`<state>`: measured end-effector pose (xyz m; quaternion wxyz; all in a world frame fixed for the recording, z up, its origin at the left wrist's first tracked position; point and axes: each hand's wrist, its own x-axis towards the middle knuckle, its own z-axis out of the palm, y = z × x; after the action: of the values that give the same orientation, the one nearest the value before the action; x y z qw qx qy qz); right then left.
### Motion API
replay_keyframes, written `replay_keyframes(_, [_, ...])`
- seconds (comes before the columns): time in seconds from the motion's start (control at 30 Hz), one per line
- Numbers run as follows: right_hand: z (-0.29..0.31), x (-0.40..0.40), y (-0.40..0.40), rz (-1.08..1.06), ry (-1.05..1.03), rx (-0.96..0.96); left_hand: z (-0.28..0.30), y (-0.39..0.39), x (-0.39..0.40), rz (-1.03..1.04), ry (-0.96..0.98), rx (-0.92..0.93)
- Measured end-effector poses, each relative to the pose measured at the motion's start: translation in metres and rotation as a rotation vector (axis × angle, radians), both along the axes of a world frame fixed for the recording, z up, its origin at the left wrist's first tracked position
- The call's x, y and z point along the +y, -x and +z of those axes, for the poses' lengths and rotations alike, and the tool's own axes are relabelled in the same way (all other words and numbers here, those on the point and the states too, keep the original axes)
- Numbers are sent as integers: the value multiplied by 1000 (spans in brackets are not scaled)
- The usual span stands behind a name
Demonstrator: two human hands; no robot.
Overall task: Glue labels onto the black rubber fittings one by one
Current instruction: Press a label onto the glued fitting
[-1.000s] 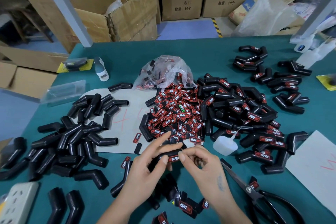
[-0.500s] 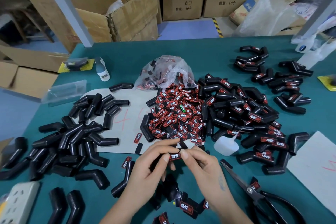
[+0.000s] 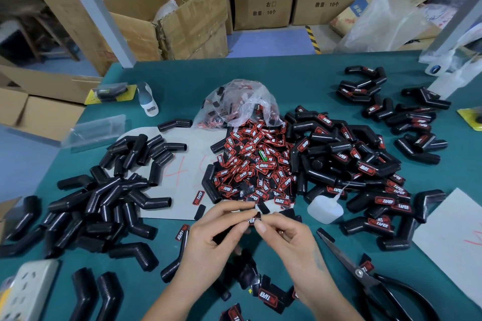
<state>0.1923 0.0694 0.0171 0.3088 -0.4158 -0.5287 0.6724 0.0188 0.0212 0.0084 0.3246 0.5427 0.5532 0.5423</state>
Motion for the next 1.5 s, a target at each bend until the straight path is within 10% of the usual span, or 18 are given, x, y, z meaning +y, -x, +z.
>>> replay_keyframes(1.5, [-1, -6, 5, 14, -59, 107, -9, -5, -6, 32, 82, -138])
